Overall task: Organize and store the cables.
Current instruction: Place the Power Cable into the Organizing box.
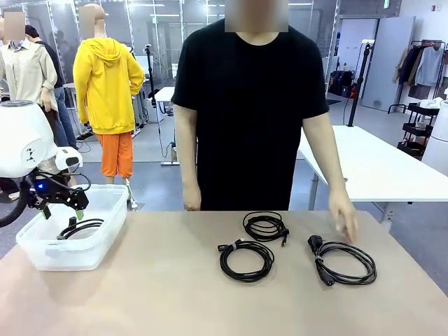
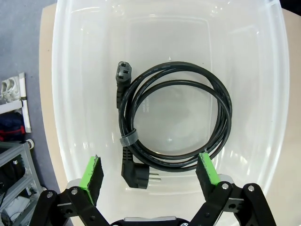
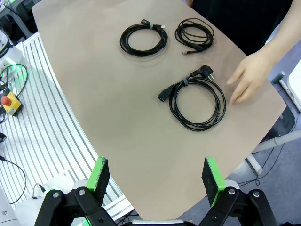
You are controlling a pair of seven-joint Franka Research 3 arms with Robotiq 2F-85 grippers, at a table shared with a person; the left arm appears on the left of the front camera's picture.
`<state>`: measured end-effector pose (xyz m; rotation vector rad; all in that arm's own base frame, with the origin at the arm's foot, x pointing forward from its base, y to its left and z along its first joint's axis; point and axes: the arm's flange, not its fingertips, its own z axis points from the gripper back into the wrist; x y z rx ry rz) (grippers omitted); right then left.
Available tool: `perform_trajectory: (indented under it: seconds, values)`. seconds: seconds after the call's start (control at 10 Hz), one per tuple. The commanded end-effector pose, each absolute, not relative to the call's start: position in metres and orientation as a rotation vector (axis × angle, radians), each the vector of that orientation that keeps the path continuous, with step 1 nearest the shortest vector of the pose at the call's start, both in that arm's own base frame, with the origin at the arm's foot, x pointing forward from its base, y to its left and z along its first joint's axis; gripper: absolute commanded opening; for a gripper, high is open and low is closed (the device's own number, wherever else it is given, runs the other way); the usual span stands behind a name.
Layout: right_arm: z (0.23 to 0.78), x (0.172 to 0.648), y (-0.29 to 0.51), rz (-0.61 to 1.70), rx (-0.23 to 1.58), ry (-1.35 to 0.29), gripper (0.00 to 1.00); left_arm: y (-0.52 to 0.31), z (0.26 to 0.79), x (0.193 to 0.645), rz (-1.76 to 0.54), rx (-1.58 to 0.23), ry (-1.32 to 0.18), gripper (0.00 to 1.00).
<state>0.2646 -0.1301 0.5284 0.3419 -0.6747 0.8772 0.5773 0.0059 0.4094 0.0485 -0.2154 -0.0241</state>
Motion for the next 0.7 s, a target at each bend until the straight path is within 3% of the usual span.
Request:
perform_trajectory:
  seconds: [0.0,0.3,0.6]
  values:
    - [0.530,0.265,-0.131,0.886,0.338,-0.687,1.00,0.007,0.410,0.581,-0.024,0.051,-0.218,1.00]
    - [0.530,0.265,-0.131,0.886,0.338,-0.687,1.00,0.005,0.442,0.562,-0.161,0.038,-0.238,1.00]
    - [0.530,0.265,-0.131,0.886,0.338,-0.687,1.00,0.013,0.485,0.504,-0.376,-0.072,-0.245,1.00]
